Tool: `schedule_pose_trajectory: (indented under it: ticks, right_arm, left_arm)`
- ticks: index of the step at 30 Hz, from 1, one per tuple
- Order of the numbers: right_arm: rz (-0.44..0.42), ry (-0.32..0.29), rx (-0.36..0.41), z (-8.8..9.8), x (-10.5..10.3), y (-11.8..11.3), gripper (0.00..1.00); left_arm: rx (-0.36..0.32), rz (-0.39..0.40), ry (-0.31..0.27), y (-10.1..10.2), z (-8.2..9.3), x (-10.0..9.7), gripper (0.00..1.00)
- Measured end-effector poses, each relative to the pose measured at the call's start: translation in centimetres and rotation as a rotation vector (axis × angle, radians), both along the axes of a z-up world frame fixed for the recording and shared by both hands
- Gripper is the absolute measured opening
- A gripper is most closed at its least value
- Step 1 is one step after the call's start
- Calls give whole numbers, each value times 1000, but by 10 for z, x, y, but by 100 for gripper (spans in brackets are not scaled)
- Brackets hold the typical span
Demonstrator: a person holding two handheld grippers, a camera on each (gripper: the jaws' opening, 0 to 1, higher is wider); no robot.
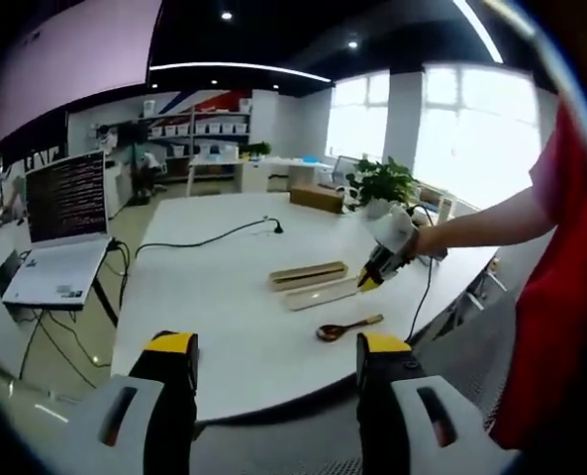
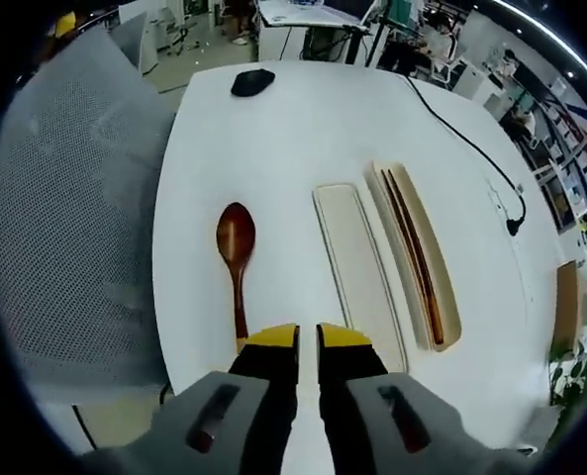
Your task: Arrange the utensils inside the cutlery case until each visible utensil rests in its matching compartment.
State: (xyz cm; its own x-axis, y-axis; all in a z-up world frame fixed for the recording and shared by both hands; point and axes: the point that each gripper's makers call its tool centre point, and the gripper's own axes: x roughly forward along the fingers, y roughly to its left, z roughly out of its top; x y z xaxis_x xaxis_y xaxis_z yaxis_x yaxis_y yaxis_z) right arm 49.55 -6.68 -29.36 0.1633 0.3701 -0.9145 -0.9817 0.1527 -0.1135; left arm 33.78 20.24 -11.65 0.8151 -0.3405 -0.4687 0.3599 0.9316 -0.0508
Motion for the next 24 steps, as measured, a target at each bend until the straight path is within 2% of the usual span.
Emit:
schedule_pose_trajectory:
  ticks: [12, 17, 24]
  right_arm:
    - [20, 32, 2, -17, -22, 8, 5]
    - [31, 43, -5, -30, -26, 10, 6]
    - [32, 65, -5, -39, -35, 11, 8]
  left_arm:
    - [-1, -6, 7, -3, -3, -1, 67]
    - [5, -9, 11, -3, -4, 0, 66]
    - [8, -11, 11, -3, -4, 1, 66]
